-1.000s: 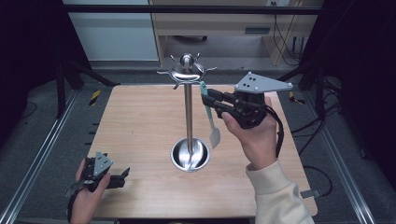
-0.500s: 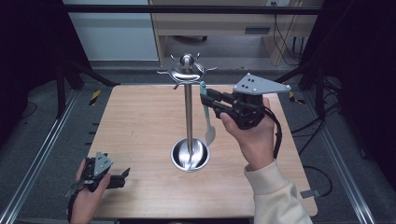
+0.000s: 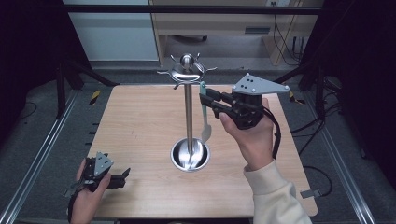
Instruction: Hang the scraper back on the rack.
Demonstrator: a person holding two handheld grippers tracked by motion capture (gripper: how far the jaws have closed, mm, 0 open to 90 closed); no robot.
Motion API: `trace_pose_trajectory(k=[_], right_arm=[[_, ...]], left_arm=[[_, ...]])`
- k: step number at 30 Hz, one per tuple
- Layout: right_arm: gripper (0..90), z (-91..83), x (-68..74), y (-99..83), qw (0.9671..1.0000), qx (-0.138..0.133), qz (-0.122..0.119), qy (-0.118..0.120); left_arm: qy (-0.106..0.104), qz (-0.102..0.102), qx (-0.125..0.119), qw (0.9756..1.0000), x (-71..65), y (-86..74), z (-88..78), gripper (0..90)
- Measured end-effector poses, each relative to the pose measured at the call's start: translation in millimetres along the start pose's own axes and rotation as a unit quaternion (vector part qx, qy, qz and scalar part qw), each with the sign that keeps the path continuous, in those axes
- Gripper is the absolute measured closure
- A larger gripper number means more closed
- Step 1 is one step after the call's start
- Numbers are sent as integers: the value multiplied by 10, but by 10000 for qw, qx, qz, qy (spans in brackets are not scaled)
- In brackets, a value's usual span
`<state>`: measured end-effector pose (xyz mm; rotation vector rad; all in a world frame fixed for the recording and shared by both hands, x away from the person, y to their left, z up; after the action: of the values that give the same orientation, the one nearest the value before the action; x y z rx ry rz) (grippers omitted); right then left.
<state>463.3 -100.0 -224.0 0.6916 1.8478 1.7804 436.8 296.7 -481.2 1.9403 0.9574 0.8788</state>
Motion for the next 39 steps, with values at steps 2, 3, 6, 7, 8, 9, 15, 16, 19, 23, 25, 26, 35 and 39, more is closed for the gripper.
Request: trace_pose_trajectory(k=[2, 3, 6, 7, 8, 9, 15, 16, 19, 23, 25, 26, 35, 39], right_arm=[[711, -1, -8, 1, 10000, 15, -8, -5], [695, -2, -12, 2, 10000, 25, -5, -18], [645, -20, -27, 6, 10000, 49, -16, -54], [620, -36, -31, 8, 9999, 53, -32, -82], [599, -54, -36, 11, 9999, 52, -49, -125], [573, -75, -41, 15, 9998, 56, -70, -177], [414, -203, -115, 36, 9975, 31, -205, -676], [386, -222, -129, 33, 9969, 16, -208, -757], [300, -275, -186, 3, 9946, 18, -216, -1013], [206, -339, -270, -66, 9921, 87, -197, -1235], [171, -374, -311, -98, 9904, 176, -262, -1345], [152, -394, -329, -113, 9893, 159, -290, -1417], [94, -590, -433, -259, 9867, 78, -242, -1608], [88, -651, -456, -350, 9860, 128, -238, -1645]], left_arm=[[5, -11, -4, 10000, 2, 0, 2, 29], [8, -8, -2, 10000, 5, -1, 3, 29], [15, -3, 4, 10000, 9, 0, 2, 28], [14, -1, 6, 10000, 9, 1, 1, 28], [17, -1, 6, 10000, 8, 0, 1, 28], [20, 5, 6, 10000, 8, 0, 1, 28], [20, 12, 16, 10000, 7, 0, 7, 28], [20, 11, 15, 10000, 6, -1, 7, 28], [19, 6, 24, 10000, 6, -3, 7, 28], [16, 9, 43, 10000, 5, -5, 8, 28], [9, 23, 79, 10000, 4, -9, 13, 28], [7, 18, 89, 10000, 2, -10, 12, 28], [27, -4, 63, 10000, 7, -14, 7, 28], [23, 0, 72, 10000, 2, -12, 7, 28]])
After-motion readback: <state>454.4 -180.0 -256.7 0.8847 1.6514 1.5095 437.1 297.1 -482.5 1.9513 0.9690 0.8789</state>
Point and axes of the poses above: each handheld gripper's, and its own axes: z roughly forward along the jaws, y roughly out of its top, x roughly to its left, the point moved 2 cm from there along z, roughly forward along the jaws, and after that the axes turned 9 degrees about -x, right-handed, at the moved point
